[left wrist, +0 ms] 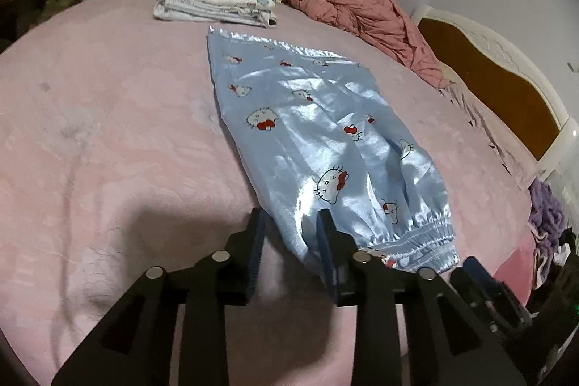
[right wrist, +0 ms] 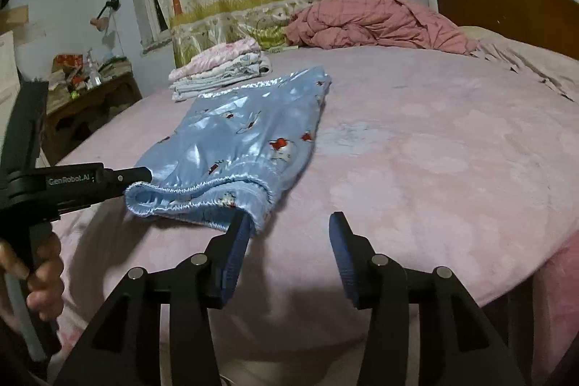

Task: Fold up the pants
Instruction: 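Open both grippers and release the lengthwise-folded pants onto the bed, then raise both open grippers and move them toward the waistband end of the pants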

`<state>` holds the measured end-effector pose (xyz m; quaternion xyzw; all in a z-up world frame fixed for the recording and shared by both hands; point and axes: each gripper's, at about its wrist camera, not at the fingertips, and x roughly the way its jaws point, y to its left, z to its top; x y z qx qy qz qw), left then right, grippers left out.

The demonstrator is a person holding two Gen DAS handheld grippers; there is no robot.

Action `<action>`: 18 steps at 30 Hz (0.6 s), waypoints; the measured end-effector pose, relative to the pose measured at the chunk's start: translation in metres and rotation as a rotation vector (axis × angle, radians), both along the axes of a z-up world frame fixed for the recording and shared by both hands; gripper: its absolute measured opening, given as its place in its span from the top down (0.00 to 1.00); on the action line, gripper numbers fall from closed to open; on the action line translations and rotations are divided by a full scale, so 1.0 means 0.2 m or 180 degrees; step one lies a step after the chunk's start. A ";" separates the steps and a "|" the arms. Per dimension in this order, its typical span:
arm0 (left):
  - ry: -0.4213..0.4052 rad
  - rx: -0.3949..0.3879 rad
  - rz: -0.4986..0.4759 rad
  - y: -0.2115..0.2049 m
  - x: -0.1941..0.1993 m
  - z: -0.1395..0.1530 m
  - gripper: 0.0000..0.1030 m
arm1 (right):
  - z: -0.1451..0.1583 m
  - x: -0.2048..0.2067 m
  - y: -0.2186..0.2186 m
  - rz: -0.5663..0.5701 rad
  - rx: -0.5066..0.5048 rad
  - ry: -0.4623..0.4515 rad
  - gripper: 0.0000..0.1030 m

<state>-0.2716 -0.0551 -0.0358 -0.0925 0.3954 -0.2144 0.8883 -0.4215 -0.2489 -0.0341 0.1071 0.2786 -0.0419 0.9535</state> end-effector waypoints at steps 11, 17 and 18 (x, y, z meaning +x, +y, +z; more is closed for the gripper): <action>-0.0949 0.0267 0.0358 0.00 -0.08 0.31 0.57 | 0.31 0.06 -0.25 -0.0360 0.0043 -0.0434 0.54; -0.1328 0.0178 0.0521 0.01 -0.08 0.49 0.53 | 0.52 0.06 -0.27 -0.0374 -0.0188 -0.0740 0.44; -0.1366 0.0194 0.0518 0.01 -0.07 0.51 0.52 | 0.53 0.07 -0.28 -0.0393 -0.0214 -0.0768 0.44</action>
